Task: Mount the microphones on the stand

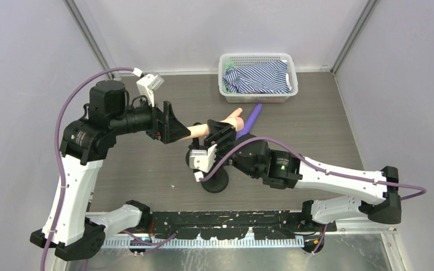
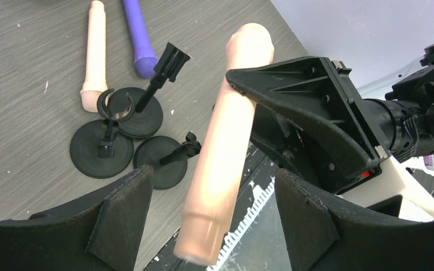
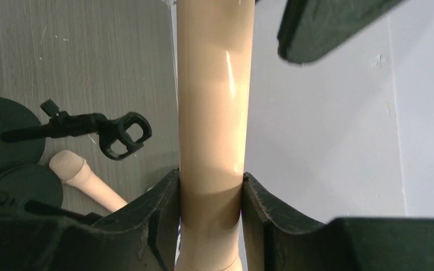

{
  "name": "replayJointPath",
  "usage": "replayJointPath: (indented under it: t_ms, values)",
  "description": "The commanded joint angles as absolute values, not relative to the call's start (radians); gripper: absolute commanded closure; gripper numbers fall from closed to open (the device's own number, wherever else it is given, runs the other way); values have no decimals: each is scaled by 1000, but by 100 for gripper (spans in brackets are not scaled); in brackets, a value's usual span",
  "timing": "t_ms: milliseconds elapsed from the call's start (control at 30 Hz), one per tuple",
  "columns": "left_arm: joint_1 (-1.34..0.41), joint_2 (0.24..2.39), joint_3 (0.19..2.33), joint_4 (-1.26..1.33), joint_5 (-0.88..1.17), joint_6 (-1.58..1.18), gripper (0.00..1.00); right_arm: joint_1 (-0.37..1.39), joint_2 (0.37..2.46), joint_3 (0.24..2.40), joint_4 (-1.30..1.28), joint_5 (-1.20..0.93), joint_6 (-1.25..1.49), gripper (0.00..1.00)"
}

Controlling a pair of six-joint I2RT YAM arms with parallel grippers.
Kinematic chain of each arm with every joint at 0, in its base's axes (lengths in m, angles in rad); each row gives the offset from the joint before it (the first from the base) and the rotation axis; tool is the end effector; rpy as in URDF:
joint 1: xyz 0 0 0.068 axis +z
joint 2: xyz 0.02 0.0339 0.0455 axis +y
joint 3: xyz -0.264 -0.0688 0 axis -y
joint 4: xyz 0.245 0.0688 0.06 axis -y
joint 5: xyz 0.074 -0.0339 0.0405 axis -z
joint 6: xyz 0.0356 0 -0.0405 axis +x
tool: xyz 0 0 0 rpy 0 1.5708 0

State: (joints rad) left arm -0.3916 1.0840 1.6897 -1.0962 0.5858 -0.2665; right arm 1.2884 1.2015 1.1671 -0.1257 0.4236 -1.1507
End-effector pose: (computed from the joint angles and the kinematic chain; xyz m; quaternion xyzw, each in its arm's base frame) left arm 0.1359 -0.0774 0.4868 0.1995 0.8102 -0.3934 0.3859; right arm 0.0912 0.2617 0.3943 -0.6520 0.3841 -0.1161 0.6433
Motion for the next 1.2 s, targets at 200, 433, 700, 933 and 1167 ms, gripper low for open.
replayJointPath:
  t_ms: [200,433,700,933,1167]
  values:
    - [-398,1057,1645,-1083,623,-206,26,1295,1283,1237,51,300,-1443,99]
    - [-398,1046,1611,-1057,655,-209,27,1294,1325,1284,119,293,-1523,96]
    - [-399,1048,1608,-1051,676,-209,59,1294,1339,1313,132,261,-1532,86]
    - [-399,1046,1600,-1048,678,-209,98,1292,1329,1296,171,267,-1523,78]
    - [-399,1028,1580,-1016,647,-215,100,1292,1283,1239,193,295,-1484,42]
